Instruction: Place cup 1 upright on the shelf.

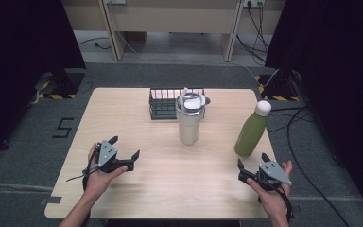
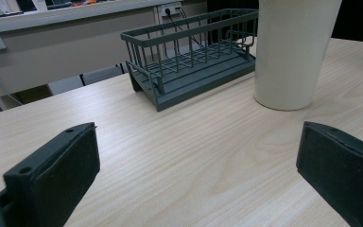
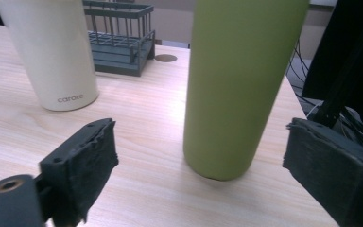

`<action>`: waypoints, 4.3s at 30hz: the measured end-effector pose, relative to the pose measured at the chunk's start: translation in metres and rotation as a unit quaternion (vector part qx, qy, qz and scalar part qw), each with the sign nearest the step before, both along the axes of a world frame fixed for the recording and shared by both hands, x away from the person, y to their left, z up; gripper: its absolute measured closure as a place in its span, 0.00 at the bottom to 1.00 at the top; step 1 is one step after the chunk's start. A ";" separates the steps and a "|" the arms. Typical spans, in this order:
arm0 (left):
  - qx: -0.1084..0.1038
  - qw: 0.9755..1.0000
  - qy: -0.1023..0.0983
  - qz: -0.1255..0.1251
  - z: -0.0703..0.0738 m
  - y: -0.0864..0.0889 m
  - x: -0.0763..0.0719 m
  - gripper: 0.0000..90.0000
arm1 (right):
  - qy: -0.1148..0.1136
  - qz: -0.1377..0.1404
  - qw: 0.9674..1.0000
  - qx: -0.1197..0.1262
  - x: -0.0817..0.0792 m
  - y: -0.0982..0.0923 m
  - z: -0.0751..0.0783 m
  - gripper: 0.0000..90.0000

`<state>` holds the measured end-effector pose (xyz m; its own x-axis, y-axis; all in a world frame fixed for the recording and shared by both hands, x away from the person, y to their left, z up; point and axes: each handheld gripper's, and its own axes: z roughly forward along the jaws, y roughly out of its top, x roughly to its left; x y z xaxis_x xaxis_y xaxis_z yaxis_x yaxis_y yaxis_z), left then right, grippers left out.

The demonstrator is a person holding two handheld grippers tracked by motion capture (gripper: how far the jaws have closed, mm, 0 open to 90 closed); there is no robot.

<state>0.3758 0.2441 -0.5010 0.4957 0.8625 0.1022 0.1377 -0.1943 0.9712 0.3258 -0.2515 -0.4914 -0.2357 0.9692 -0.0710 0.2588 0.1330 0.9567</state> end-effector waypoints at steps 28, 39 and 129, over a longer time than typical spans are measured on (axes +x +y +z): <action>0.008 1.000 0.002 -0.007 -0.001 -0.006 0.000 0.00 | -0.025 0.065 0.998 -0.006 0.010 0.053 0.020 0.04; 0.009 1.000 0.002 -0.008 0.000 -0.006 0.000 0.00 | -0.028 0.084 0.996 -0.008 0.023 0.071 0.025 0.04; 0.001 1.000 0.014 -0.022 -0.006 -0.002 -0.004 0.02 | -0.009 0.164 0.986 0.001 0.163 0.179 0.011 0.11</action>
<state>0.3719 0.2418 -0.5066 0.5356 0.8396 0.0903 0.1561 -0.2035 0.9665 0.4891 -0.0721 -0.4802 -0.5347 0.8417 -0.0758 0.1860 0.2047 0.9610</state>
